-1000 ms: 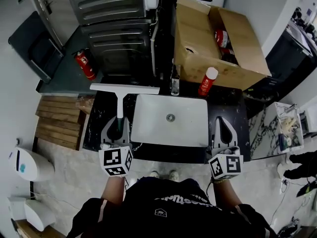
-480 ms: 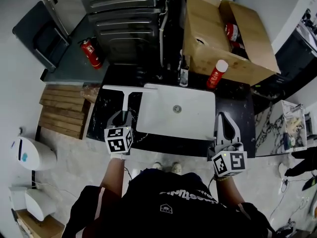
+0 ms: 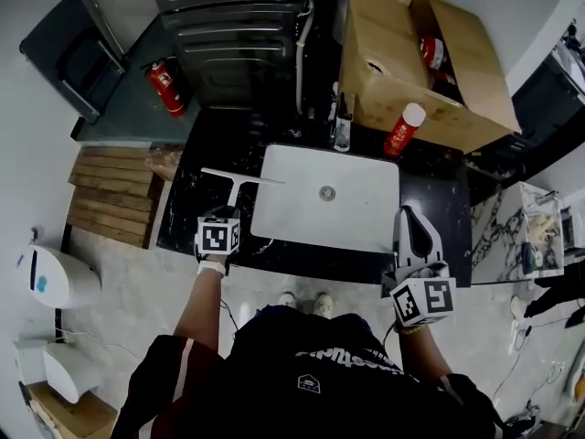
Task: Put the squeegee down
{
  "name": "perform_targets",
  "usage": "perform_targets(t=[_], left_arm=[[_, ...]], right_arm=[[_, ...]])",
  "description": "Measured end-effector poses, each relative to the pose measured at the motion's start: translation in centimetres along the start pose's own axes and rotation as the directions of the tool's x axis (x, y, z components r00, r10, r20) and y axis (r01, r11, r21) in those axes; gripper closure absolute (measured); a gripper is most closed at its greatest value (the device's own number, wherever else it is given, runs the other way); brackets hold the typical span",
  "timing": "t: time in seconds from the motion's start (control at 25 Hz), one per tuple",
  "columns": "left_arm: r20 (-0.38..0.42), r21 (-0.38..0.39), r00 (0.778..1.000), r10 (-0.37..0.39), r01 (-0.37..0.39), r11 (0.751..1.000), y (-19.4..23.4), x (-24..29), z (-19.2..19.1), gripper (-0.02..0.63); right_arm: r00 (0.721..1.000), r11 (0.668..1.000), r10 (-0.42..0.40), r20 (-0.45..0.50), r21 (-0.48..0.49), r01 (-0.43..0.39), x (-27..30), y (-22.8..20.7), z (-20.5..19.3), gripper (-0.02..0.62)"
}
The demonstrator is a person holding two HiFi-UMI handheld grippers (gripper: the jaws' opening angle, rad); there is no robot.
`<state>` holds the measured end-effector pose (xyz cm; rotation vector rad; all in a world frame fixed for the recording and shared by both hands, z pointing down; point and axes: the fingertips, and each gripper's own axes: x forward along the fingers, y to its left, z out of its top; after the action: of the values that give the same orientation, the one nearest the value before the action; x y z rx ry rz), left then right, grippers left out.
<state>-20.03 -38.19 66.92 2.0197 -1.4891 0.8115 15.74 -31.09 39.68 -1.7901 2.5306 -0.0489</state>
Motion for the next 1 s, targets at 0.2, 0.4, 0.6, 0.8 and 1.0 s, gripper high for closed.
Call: perform_targets(t=[0.2,0.4,0.6,0.8,1.0], left_arm=[[-0.07,-0.029,0.997,0.016,-0.018,0.999,0.5,0.5,-1.2,0.506],[-0.065,-0.039,0.998,0.012,-0.015,0.999,1.0,0.5,-1.9,0.444],[0.043,-0.013,0.999,0.019,-0.018,1.0,1.6,-2.1,-0.5,0.417],[0.336,0.015,0.941,-0.032,0.029,0.999,1.2,-8.1,5.5,0.473],[0.581,0.057,0.811,-0.066,0.041,0.998,-1.5,-15.0,11.7,0.59]], right_arm=[[1.0,1.0,-0.001,-0.007,0.0,0.001,-0.1,0.2,0.1,0.555],[1.0,1.0,-0.008,-0.003,-0.003,0.008,0.0,0.4,0.4,0.555],[1.0,1.0,-0.02,0.01,-0.011,0.02,0.0,0.8,1.0,0.555],[0.999,0.999,-0.043,0.033,-0.022,0.043,-0.5,1.6,2.0,0.555],[0.996,0.997,-0.067,0.058,-0.042,0.07,-1.4,3.0,3.2,0.555]])
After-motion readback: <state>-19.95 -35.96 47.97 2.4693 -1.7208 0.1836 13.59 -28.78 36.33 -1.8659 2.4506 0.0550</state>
